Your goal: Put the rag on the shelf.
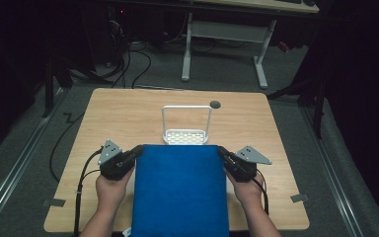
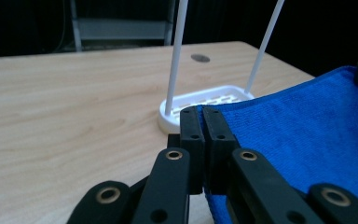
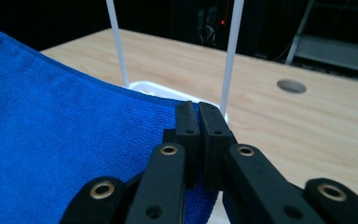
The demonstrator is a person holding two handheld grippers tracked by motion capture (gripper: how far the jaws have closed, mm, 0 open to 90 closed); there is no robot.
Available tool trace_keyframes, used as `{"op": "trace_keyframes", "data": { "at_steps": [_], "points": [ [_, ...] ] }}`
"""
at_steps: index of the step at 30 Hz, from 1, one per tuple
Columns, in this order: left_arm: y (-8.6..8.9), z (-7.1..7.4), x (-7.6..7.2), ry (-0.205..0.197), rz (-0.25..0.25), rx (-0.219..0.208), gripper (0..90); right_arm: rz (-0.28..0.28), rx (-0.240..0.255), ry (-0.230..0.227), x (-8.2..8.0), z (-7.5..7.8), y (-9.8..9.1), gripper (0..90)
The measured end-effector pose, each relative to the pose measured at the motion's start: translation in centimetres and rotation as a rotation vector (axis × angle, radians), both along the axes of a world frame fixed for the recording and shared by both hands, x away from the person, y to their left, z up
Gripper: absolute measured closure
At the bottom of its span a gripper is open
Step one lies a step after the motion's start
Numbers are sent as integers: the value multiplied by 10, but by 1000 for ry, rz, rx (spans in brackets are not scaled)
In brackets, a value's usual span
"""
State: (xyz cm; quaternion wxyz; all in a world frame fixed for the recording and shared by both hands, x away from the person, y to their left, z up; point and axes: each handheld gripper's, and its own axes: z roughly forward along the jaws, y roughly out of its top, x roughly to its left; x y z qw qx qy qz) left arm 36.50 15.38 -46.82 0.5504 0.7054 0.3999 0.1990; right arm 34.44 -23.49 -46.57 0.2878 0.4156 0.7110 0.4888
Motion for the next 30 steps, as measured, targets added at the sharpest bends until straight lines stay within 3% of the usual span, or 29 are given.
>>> {"op": "trace_keyframes", "data": {
  "at_steps": [2, 9, 14, 30],
  "points": [
    [1, 8, -2, -33, 7, -6, 884, 2, 3, -17, -1, 5, 1, 880],
    [4, 24, -2, -74, 22, -10, 883, -3, 16, -61, 0, 20, 4, 880],
    [8, 43, -1, -123, 36, -35, 884, -8, 64, -110, 2, 38, 3, 879],
    [2, 84, 8, -244, 42, -45, 883, -27, 116, -216, 2, 78, 4, 879]
  ]
}}
